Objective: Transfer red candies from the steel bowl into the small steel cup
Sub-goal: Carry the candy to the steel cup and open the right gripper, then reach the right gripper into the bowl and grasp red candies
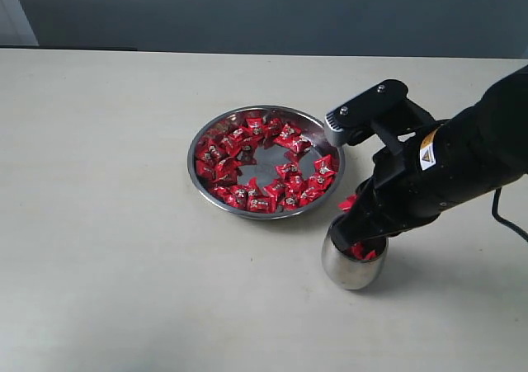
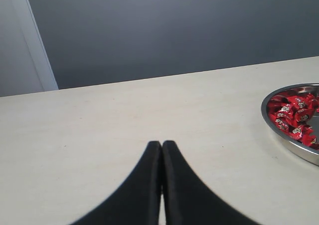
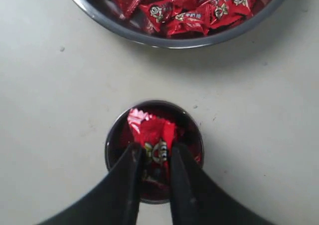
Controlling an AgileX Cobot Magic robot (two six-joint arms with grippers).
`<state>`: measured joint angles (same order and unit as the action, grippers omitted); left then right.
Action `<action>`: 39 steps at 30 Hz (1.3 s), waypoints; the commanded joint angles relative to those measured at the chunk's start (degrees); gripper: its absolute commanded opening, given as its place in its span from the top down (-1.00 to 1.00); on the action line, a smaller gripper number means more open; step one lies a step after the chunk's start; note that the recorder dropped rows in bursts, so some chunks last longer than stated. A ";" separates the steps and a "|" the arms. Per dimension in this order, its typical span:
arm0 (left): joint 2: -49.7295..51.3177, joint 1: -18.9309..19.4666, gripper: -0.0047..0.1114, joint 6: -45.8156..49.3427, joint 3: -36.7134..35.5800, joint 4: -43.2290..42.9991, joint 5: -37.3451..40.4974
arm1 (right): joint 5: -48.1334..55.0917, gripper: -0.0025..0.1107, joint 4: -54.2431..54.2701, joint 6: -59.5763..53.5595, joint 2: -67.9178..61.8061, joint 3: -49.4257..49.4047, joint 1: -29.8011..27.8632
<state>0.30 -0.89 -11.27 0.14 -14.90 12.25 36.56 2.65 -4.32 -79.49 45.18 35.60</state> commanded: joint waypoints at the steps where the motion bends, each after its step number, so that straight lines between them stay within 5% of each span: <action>1: -0.30 -0.37 0.91 -0.21 -0.14 0.23 -0.33 | -0.09 0.95 -1.04 0.30 -0.11 -0.26 -0.12; 9: -0.30 -0.37 0.91 -0.21 -0.14 0.23 -0.33 | -0.80 0.31 -2.25 0.30 -0.11 -0.26 -0.12; 24: -0.30 -0.37 0.91 -0.21 -0.14 0.23 -0.33 | -15.69 0.31 0.62 0.56 -2.53 6.36 -0.12; 39: -0.30 -0.37 0.91 -0.21 -0.14 0.23 -0.33 | -10.42 0.31 0.62 0.33 -27.98 30.94 -0.12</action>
<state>0.30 -0.89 -11.27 0.14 -14.90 12.25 22.71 3.19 -3.87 -103.61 72.13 35.60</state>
